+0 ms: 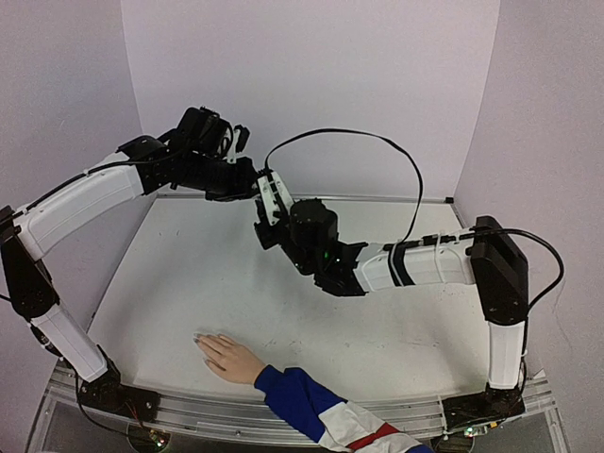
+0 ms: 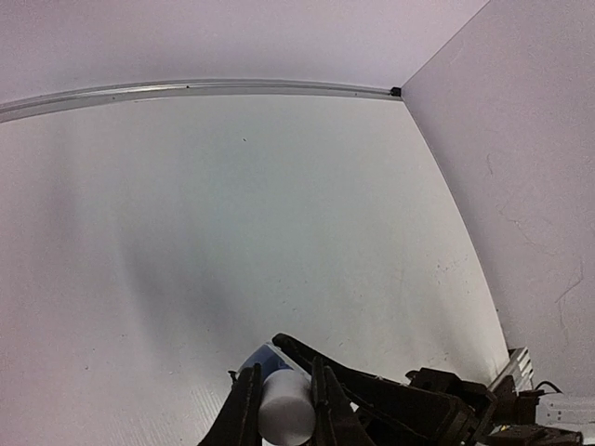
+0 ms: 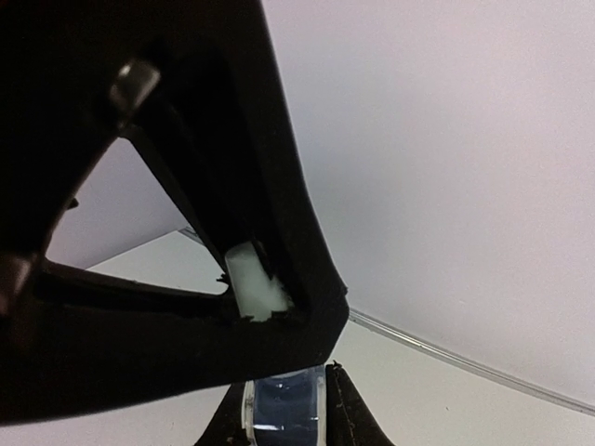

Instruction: Paint the nails

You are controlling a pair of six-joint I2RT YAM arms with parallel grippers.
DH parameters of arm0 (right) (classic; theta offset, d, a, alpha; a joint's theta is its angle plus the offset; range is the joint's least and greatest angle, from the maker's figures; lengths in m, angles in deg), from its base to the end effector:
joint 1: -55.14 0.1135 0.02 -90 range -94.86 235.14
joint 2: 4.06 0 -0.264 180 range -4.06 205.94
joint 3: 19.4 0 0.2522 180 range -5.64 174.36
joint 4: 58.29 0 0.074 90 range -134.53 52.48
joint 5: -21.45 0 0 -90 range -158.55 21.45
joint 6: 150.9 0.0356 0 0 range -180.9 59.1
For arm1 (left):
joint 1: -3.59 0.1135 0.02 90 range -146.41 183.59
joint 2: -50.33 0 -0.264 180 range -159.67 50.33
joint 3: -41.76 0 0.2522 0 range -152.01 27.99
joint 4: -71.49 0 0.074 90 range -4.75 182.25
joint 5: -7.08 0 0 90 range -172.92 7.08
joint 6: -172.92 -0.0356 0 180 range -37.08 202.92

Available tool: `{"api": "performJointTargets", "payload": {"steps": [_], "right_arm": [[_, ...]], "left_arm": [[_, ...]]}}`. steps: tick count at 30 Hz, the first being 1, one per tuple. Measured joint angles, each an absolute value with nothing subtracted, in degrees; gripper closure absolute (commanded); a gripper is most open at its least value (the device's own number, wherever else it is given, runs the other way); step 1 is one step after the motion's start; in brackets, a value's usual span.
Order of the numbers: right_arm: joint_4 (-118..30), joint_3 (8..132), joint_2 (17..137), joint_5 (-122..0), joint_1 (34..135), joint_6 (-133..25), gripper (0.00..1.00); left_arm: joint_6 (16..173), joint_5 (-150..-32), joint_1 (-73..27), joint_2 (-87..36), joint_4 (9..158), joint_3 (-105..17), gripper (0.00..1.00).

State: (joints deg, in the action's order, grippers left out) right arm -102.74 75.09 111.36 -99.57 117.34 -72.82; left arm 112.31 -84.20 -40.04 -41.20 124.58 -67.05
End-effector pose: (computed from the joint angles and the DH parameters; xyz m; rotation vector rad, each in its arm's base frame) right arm 0.2330 0.4025 0.3036 -0.3008 1.1968 0.4511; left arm 0.2577 -0.2467 0.3882 0.2974 2.2754 -0.7191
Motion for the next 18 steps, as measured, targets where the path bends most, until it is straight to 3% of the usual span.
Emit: {"api": "performJointTargets", "payload": {"steps": [5,9,18], "right_arm": [[-97.8,75.0,111.2,-88.7,114.5,-71.5,1.00],[-89.7,74.4,109.5,-73.3,111.1,-70.0,1.00],[-83.5,72.4,104.2,-31.7,101.8,-56.3,1.00]], "left_arm": [[108.8,-83.7,-39.3,-41.0,122.2,-63.4,1.00],[103.5,-85.9,-38.9,-40.3,121.0,-59.3,1.00],[88.6,-106.6,-37.3,-37.3,118.0,-56.6,1.00]]}}
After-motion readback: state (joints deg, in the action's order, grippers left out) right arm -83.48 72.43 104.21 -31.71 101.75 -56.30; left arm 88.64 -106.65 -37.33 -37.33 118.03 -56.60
